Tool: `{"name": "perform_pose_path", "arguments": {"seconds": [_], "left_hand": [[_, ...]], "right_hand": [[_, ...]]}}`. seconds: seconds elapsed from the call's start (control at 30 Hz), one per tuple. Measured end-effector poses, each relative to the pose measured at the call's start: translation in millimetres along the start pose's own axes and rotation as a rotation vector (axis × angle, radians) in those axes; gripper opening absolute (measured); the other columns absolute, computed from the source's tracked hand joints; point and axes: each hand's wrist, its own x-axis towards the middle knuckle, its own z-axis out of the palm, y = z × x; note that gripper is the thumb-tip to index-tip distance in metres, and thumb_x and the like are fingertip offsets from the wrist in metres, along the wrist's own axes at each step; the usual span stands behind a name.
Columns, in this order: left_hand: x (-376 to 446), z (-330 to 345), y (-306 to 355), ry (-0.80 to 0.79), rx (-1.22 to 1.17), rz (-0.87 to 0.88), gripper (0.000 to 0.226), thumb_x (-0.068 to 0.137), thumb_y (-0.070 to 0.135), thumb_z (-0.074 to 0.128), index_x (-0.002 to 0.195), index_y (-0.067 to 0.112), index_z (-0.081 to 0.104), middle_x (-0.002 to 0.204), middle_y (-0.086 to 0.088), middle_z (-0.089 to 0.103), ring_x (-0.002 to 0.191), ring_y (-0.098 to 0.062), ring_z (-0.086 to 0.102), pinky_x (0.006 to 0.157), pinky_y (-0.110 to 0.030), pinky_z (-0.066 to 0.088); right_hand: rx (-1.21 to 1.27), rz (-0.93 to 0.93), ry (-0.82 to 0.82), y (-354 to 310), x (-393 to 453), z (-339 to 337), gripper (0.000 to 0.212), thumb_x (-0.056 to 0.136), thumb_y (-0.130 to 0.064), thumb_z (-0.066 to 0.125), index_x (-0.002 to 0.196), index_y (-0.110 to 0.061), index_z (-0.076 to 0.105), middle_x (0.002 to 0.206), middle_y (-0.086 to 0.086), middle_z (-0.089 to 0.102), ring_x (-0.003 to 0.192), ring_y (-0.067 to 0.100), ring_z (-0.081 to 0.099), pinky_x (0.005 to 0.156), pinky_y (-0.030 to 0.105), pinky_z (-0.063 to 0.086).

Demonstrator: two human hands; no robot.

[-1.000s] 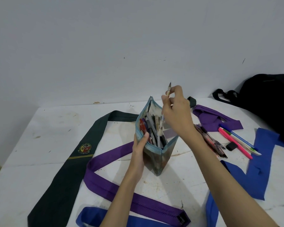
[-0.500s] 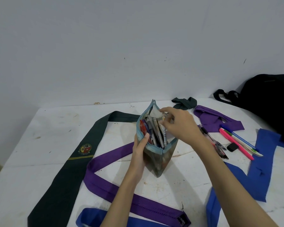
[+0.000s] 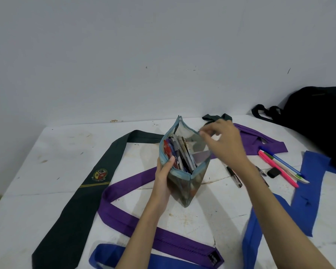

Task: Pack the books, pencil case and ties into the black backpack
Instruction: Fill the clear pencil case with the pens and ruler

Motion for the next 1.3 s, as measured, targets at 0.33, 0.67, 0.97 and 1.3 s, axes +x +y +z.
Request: {"name": "perform_pose_path", "arguments": {"seconds": [0.33, 0.67, 0.97, 1.3], "left_hand": [[1, 2, 0, 0.006, -0.026, -0.001, 0.067, 0.072, 0.041, 0.063, 0.135, 0.024, 0.048, 0.125, -0.007, 0.063, 0.110, -0.021, 0.062, 0.078, -0.030, 0.054], [0, 1, 0, 0.007, -0.036, -0.017, 0.067, 0.072, 0.040, 0.063, 0.135, 0.024, 0.047, 0.121, -0.006, 0.064, 0.108, -0.021, 0.063, 0.076, -0.031, 0.053], [1, -1, -2, 0.010, -0.033, -0.006, 0.066, 0.072, 0.042, 0.063, 0.134, 0.024, 0.049, 0.119, -0.007, 0.066, 0.109, -0.024, 0.063, 0.085, -0.037, 0.052], [1, -3, -1, 0.010, -0.062, -0.022, 0.072, 0.070, 0.040, 0.069, 0.136, 0.021, 0.047, 0.123, -0.010, 0.063, 0.112, -0.027, 0.061, 0.084, -0.037, 0.053]], "right_hand": [[-0.575, 0.416, -0.417, 81, -25, 20, 0.018, 0.093, -0.026, 0.056, 0.084, -0.011, 0.051, 0.072, 0.000, 0.053, 0.070, 0.019, 0.055, 0.064, 0.030, 0.044], [0.349, 0.295, 0.326, 18, -4, -16, 0.026, 0.091, -0.008, 0.055, 0.114, -0.012, 0.045, 0.072, 0.009, 0.062, 0.069, 0.022, 0.062, 0.072, 0.028, 0.055], [0.074, 0.182, -0.541, -34, 1, 6, 0.059, 0.084, -0.009, 0.062, 0.133, -0.017, 0.031, 0.083, 0.014, 0.063, 0.069, 0.022, 0.059, 0.070, 0.039, 0.056], [0.236, 0.061, -0.070, -8, -7, -1, 0.009, 0.089, -0.010, 0.059, 0.088, -0.012, 0.068, 0.072, -0.006, 0.062, 0.065, 0.001, 0.053, 0.061, 0.012, 0.041]]}}
